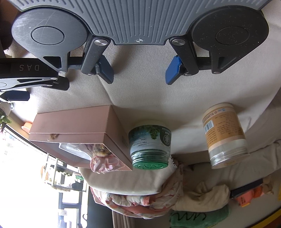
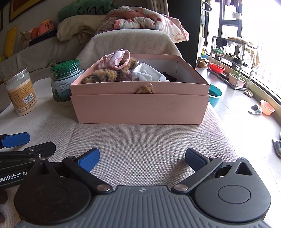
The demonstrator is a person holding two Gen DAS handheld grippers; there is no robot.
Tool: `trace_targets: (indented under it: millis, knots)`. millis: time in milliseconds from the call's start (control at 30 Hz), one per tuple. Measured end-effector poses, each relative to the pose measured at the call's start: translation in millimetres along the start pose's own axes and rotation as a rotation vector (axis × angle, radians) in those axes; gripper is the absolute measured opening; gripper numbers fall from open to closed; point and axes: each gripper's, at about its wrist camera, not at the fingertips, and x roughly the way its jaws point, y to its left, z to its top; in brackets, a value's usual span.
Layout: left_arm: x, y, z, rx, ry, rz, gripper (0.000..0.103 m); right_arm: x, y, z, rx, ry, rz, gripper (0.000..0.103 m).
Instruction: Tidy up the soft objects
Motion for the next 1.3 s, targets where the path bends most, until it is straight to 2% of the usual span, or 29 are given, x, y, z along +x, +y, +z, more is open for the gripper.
trace_targets:
  millis: [1300]
  knots:
    - [0.2,-0.5,-0.4,-0.001,0.001,-0.009,0.073,-0.5,1.8,-0.5,-0.011,0.0,0.013,0.103]
